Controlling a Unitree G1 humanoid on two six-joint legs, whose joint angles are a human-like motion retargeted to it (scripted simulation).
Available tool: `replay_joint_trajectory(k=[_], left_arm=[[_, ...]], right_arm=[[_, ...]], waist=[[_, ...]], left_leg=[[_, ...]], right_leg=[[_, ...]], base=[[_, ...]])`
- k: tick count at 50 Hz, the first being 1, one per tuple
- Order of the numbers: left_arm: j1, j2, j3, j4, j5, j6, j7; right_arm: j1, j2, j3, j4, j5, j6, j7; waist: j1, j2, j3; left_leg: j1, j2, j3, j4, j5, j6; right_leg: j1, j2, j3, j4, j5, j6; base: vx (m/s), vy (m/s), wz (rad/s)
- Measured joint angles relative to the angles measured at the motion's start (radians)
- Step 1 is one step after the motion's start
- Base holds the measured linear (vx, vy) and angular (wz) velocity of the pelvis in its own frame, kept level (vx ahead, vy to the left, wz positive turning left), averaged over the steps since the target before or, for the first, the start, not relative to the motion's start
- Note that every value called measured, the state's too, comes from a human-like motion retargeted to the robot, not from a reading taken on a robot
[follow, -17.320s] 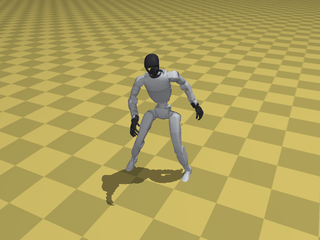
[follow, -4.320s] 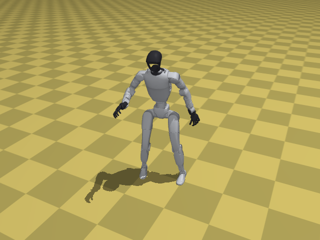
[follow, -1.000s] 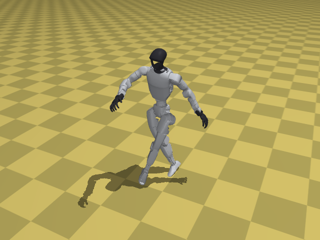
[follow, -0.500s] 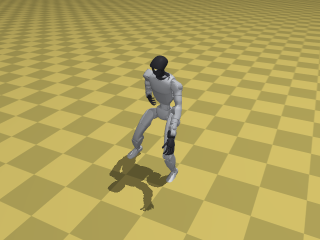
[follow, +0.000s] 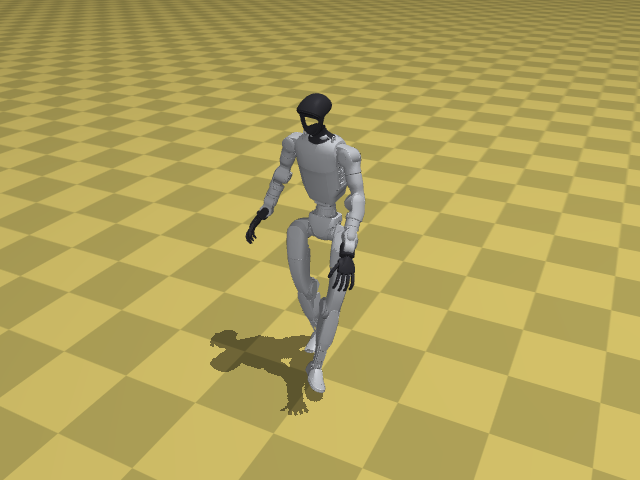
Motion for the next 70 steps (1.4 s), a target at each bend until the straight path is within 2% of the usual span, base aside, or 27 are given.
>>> replay_joint_trajectory(k=[5,8,10,13,16,18,20,22,23,25,27,30,32,34,38,42,45,47,49,51,53,55,57,60,65,68,70], left_arm=[[0.212,0.109,0.198,0.098,-0.200,0.024,-0.025],[0.421,0.211,0.348,0.122,-0.210,0.003,-0.086],[0.562,0.290,0.484,0.156,-0.241,-0.007,-0.096],[0.793,0.387,0.732,0.242,-0.396,0.000,-0.014],[1.022,0.402,0.967,0.336,-0.506,0.021,0.154],[1.170,0.327,1.047,0.389,-0.493,0.046,0.236],[1.263,0.206,1.026,0.417,-0.441,0.080,0.234],[1.262,0.117,0.958,0.409,-0.394,0.106,0.160],[1.236,0.086,0.931,0.393,-0.376,0.112,0.119],[1.137,0.048,0.881,0.349,-0.345,0.119,0.040],[0.983,0.028,0.793,0.304,-0.296,0.117,-0.004],[0.692,-0.030,0.628,0.249,-0.154,0.106,0.000],[0.445,-0.086,0.524,0.236,-0.115,0.108,0.037],[0.206,-0.150,0.427,0.223,-0.203,0.101,0.070],[-0.194,-0.263,0.192,0.131,-0.478,0.029,0.152],[-0.388,-0.345,0.099,-0.052,-0.525,-0.143,0.198],[-0.376,-0.369,0.122,-0.183,-0.656,-0.207,0.153],[-0.313,-0.356,0.131,-0.220,-0.652,-0.198,0.126],[-0.227,-0.298,0.110,-0.234,-0.528,-0.158,0.126],[-0.137,-0.222,0.090,-0.221,-0.357,-0.098,0.155],[-0.037,-0.166,0.096,-0.190,-0.271,-0.041,0.193],[0.067,-0.146,0.136,-0.131,-0.289,-0.008,0.220],[0.152,-0.139,0.200,-0.041,-0.374,0.005,0.241],[0.272,-0.102,0.272,0.080,-0.536,0.041,0.215],[0.502,-0.018,0.372,0.205,-0.539,0.087,0.051],[0.674,0.060,0.464,0.198,-0.414,0.063,0.006],[0.776,0.122,0.563,0.192,-0.386,0.031,0.004]], right_arm=[[-0.359,-0.322,0.160,-0.373,0.035,-0.017,0.110],[-0.683,-0.550,0.337,-0.609,-0.068,-0.040,0.105],[-0.939,-0.642,0.462,-0.738,-0.117,-0.055,0.065],[-1.230,-0.651,0.628,-0.872,-0.128,-0.058,-0.033],[-1.413,-0.593,0.757,-1.013,-0.154,-0.043,-0.134],[-1.499,-0.523,0.824,-1.130,-0.193,-0.041,-0.173],[-1.539,-0.437,0.865,-1.251,-0.216,-0.055,-0.154],[-1.499,-0.367,0.874,-1.347,-0.179,-0.074,-0.081],[-1.450,-0.348,0.869,-1.387,-0.146,-0.082,-0.038],[-1.291,-0.343,0.836,-1.445,-0.076,-0.084,0.061],[-1.043,-0.365,0.779,-1.433,-0.054,-0.073,0.139],[-0.611,-0.360,0.665,-1.237,-0.136,-0.056,0.139],[-0.325,-0.281,0.519,-0.974,-0.171,-0.040,0.085],[-0.100,-0.154,0.352,-0.693,-0.057,0.000,0.025],[0.179,0.019,0.004,-0.287,0.423,0.049,-0.025],[0.454,0.007,-0.188,-0.201,0.692,0.038,0.093],[0.652,-0.015,-0.234,-0.245,0.707,-0.019,0.091],[0.739,-0.009,-0.250,-0.275,0.666,-0.016,0.124],[0.762,0.005,-0.242,-0.274,0.630,-0.007,0.149],[0.712,0.025,-0.215,-0.226,0.605,-0.005,0.144],[0.608,0.051,-0.188,-0.152,0.586,-0.007,0.097],[0.478,0.088,-0.172,-0.081,0.558,-0.005,0.018],[0.335,0.113,-0.179,-0.059,0.556,0.000,-0.064],[0.111,0.089,-0.153,-0.128,0.647,-0.014,-0.140],[-0.301,-0.183,-0.004,-0.418,0.705,-0.066,-0.146],[-0.475,-0.382,0.070,-0.654,0.598,-0.125,-0.170],[-0.559,-0.517,0.150,-0.795,0.465,-0.137,-0.174]], waist=[[0.146,0.116,0.151],[0.278,0.154,0.153],[0.403,0.123,0.135],[0.588,-0.007,0.040],[0.706,-0.125,-0.038],[0.737,-0.132,-0.088],[0.735,-0.085,-0.134],[0.725,-0.086,-0.170],[0.714,-0.101,-0.177],[0.687,-0.138,-0.176],[0.644,-0.148,-0.165],[0.561,-0.117,-0.122],[0.494,-0.086,-0.081],[0.412,-0.061,-0.052],[0.217,-0.028,-0.018],[0.068,-0.017,-0.056],[0.037,-0.029,-0.109],[0.044,-0.043,-0.125],[0.042,-0.060,-0.116],[0.020,-0.064,-0.079],[-0.011,-0.055,-0.031],[-0.037,-0.052,0.005],[-0.042,-0.049,0.031],[0.015,-0.032,0.059],[0.220,-0.017,0.068],[0.361,-0.052,0.040],[0.459,-0.108,0.016]], left_leg=[[0.097,-0.162,0.080,-0.032,-0.001,-0.028],[0.102,-0.237,0.151,0.069,-0.015,-0.044],[0.102,-0.285,0.206,0.139,0.004,-0.054],[0.074,-0.325,0.215,0.173,0.073,-0.053],[0.082,-0.336,0.003,0.043,0.099,-0.071],[0.146,-0.294,-0.090,-0.083,0.077,-0.063],[0.224,-0.208,-0.065,-0.141,0.011,-0.043],[0.243,-0.152,-0.007,-0.144,-0.059,-0.021],[0.237,-0.144,-0.001,-0.130,-0.090,-0.001],[0.194,-0.120,-0.029,-0.054,-0.146,0.036],[0.149,-0.098,-0.097,0.064,-0.213,0.057],[0.143,-0.083,-0.204,0.163,-0.282,0.049],[0.149,-0.067,-0.297,0.175,-0.289,0.034],[0.151,-0.047,-0.399,0.164,-0.273,0.017],[0.141,-0.020,-0.615,0.115,-0.225,-0.019],[0.161,0.005,-0.761,-0.024,-0.129,-0.057],[0.189,0.043,-0.785,-0.110,-0.033,-0.058],[0.161,0.086,-0.735,-0.050,0.013,-0.060],[0.074,0.152,-0.619,0.122,0.057,-0.045],[-0.040,0.255,-0.470,0.341,0.069,0.012],[-0.143,0.319,-0.396,0.506,0.010,0.063],[-0.237,0.266,-0.432,0.571,-0.057,0.049],[-0.297,0.173,-0.433,0.545,-0.064,0.032],[-0.326,0.091,-0.281,0.436,-0.067,0.058],[-0.297,-0.095,-0.058,0.213,0.004,0.040],[-0.237,-0.193,0.093,0.179,0.021,-0.001],[-0.160,-0.262,0.210,0.143,0.078,-0.033]], right_leg=[[0.112,0.154,0.087,-0.046,0.030,-0.009],[0.111,0.212,0.159,-0.010,0.049,-0.003],[0.111,0.219,0.227,0.006,0.075,0.017],[0.128,0.213,0.344,-0.100,0.208,0.066],[0.158,0.235,0.425,-0.212,0.323,0.070],[0.151,0.239,0.360,-0.178,0.344,0.070],[0.085,0.216,0.112,0.044,0.325,0.056],[-0.074,0.108,-0.131,0.424,0.319,0.042],[-0.150,0.042,-0.185,0.587,0.352,0.054],[-0.294,-0.055,-0.215,0.819,0.467,0.069],[-0.377,-0.189,-0.231,0.961,0.510,0.049],[-0.384,-0.496,-0.331,1.084,0.359,-0.135],[-0.391,-0.551,-0.302,1.058,0.229,-0.180],[-0.405,-0.522,-0.211,0.969,0.148,-0.178],[-0.358,-0.472,-0.055,0.682,0.089,-0.120],[-0.243,-0.445,0.063,0.273,0.106,-0.014],[-0.169,-0.430,0.112,0.058,0.126,0.038],[-0.141,-0.411,0.088,0.046,0.058,0.034],[-0.131,-0.377,0.064,0.086,-0.036,0.012],[-0.142,-0.316,0.051,0.178,-0.118,-0.037],[-0.174,-0.244,0.030,0.307,-0.176,-0.087],[-0.202,-0.184,-0.004,0.403,-0.213,-0.106],[-0.220,-0.132,-0.039,0.442,-0.238,-0.119],[-0.274,-0.053,-0.058,0.488,-0.245,-0.131],[-0.322,0.086,0.034,0.489,-0.218,-0.120],[-0.218,0.142,0.101,0.305,-0.094,-0.086],[-0.114,0.155,0.155,0.116,0.079,-0.028]], base=[[0.08,-0.55,-1.09],[0.17,-0.56,-1.57],[0.30,-0.64,-2.21],[0.47,-0.89,-2.20],[0.57,-1.04,-2.06],[0.50,-0.46,-2.41],[0.50,-0.18,-1.98],[0.50,-0.35,-1.02],[0.46,-0.46,-0.15],[0.42,-0.53,0.69],[0.45,-0.41,1.59],[0.41,-0.35,1.98],[0.28,-0.53,2.33],[0.21,-0.63,2.52],[0.16,-0.67,2.71],[0.14,-0.74,1.92],[0.12,-0.88,0.50],[0.07,-1.00,-0.15],[0.00,-1.06,-0.06],[-0.08,-1.04,0.32],[-0.13,-0.97,0.55],[-0.14,-0.90,0.56],[-0.14,-0.84,0.32],[-0.14,-0.76,-0.56],[0.04,-0.66,-1.59],[0.34,-0.72,-1.33],[0.48,-0.81,-1.11]])
